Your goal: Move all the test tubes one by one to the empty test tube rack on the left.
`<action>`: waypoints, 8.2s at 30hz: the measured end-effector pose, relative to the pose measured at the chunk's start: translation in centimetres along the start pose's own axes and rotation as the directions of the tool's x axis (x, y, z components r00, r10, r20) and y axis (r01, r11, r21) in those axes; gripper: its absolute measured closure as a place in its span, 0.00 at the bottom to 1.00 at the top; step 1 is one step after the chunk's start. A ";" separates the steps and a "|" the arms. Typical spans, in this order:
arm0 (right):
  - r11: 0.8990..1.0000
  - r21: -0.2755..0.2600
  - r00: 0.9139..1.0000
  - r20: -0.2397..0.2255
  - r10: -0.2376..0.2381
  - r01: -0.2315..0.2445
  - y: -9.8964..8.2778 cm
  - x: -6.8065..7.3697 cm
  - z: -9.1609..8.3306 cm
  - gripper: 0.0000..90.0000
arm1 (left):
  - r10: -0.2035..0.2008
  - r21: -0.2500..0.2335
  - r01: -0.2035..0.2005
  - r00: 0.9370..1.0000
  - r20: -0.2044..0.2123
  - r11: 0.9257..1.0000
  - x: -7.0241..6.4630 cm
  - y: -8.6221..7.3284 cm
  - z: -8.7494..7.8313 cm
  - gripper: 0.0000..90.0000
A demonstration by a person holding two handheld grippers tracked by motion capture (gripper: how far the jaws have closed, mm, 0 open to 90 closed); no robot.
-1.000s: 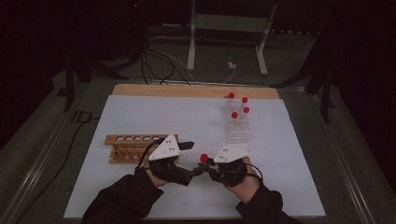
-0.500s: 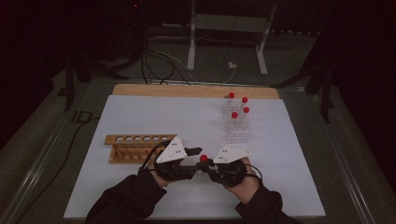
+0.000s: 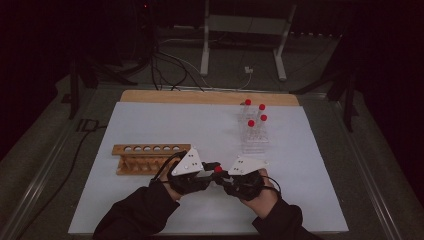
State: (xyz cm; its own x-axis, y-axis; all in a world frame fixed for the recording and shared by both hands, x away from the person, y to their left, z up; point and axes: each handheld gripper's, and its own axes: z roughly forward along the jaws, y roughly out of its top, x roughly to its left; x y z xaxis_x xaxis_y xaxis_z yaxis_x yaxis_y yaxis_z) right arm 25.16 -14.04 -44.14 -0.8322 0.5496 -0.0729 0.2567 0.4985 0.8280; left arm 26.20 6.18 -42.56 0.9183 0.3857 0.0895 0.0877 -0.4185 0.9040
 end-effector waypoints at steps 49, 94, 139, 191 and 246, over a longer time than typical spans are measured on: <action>0.988 -0.140 0.996 0.034 0.078 -0.072 0.7 -1.3 -2.1 0.00 | -0.121 -0.074 0.102 0.940 -0.319 0.992 8.7 1.0 -7.7 0.80; 0.974 -0.210 0.994 0.048 0.102 -0.090 0.4 -1.7 -2.8 0.00 | -0.219 0.016 0.237 0.920 -0.326 0.971 10.6 -5.8 -4.1 0.80; 0.963 -0.189 0.936 0.259 0.237 -0.191 -1.6 -13.5 -3.3 0.02 | -0.196 -0.001 0.199 0.961 -0.195 0.980 4.8 -6.5 -10.1 0.00; 0.956 -0.064 0.886 0.362 0.290 -0.286 -3.0 -17.4 3.8 0.84 | -0.203 0.014 0.210 0.960 -0.191 0.978 4.6 -8.5 -10.0 0.01; 0.989 -0.068 0.960 0.237 0.147 -0.135 0.5 -11.5 -1.1 0.84 | -0.164 0.064 0.172 0.980 -0.111 0.983 3.6 -6.7 -9.0 0.01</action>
State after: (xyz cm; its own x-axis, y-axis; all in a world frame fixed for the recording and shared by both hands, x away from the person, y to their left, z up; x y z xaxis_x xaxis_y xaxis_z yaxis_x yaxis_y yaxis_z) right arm 34.31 -20.84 -42.27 -0.6448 0.7601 -0.0801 0.3325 0.3734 0.8660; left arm 25.49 17.74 -44.50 0.8426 0.5383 -0.0142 0.2690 -0.3979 0.8771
